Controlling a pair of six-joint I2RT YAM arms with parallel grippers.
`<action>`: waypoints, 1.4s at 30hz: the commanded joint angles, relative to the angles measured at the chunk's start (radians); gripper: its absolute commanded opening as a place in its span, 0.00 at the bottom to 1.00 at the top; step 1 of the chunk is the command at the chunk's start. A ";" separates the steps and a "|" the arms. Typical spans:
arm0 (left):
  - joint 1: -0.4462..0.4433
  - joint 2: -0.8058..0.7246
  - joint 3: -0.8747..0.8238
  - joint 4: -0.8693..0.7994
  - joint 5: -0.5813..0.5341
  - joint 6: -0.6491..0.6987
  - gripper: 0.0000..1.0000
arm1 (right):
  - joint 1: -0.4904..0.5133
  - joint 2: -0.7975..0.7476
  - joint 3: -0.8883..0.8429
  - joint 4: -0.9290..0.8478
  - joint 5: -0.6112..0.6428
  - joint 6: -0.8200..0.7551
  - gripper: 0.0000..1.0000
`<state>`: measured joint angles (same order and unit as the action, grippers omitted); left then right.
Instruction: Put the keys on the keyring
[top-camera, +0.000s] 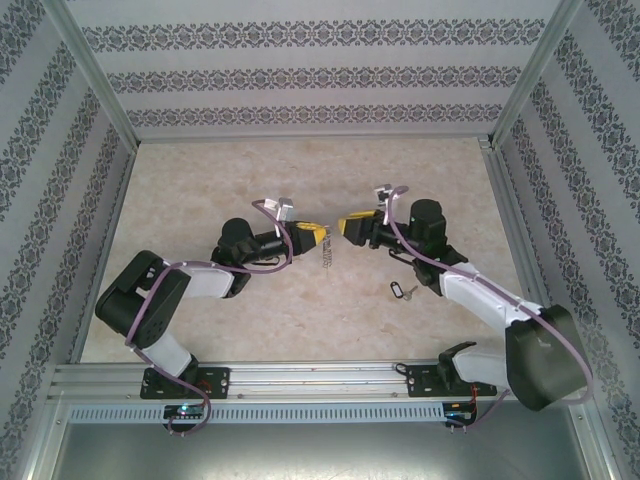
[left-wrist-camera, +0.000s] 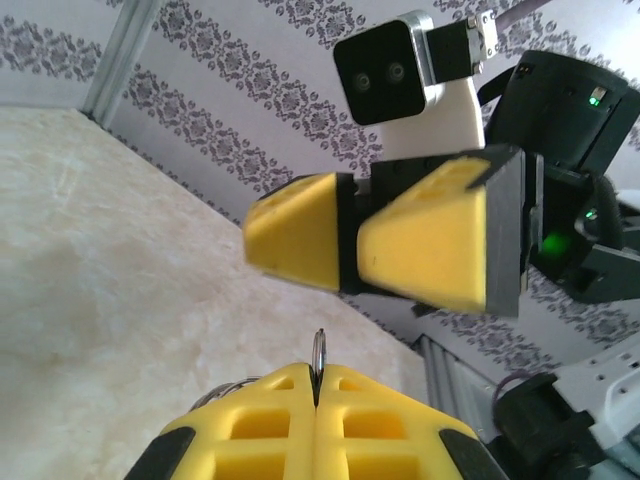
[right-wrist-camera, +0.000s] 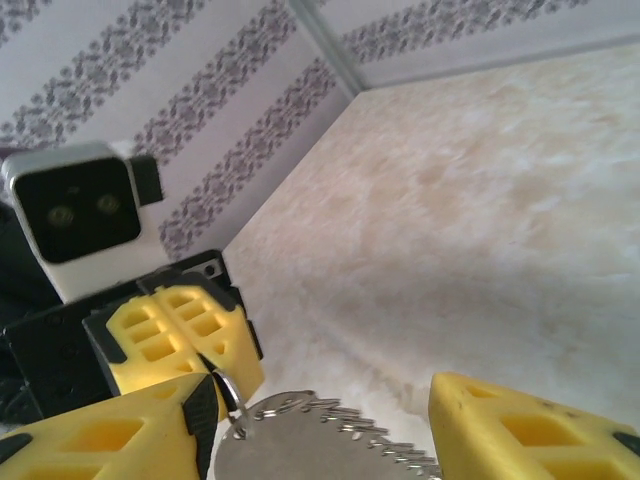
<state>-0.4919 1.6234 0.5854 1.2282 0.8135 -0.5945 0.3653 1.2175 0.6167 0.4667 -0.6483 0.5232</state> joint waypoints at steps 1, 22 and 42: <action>-0.011 -0.054 -0.014 -0.014 -0.033 0.166 0.00 | -0.011 -0.054 -0.019 -0.030 0.047 0.016 0.61; -0.028 -0.128 -0.064 -0.123 -0.050 0.542 0.00 | 0.040 0.056 0.013 -0.036 -0.160 -0.021 0.59; -0.028 -0.051 -0.037 -0.013 0.037 0.396 0.00 | 0.069 0.109 0.064 -0.037 -0.218 -0.055 0.49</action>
<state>-0.5106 1.5566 0.5278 1.1061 0.8097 -0.1513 0.4183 1.3212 0.6563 0.4149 -0.8242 0.4942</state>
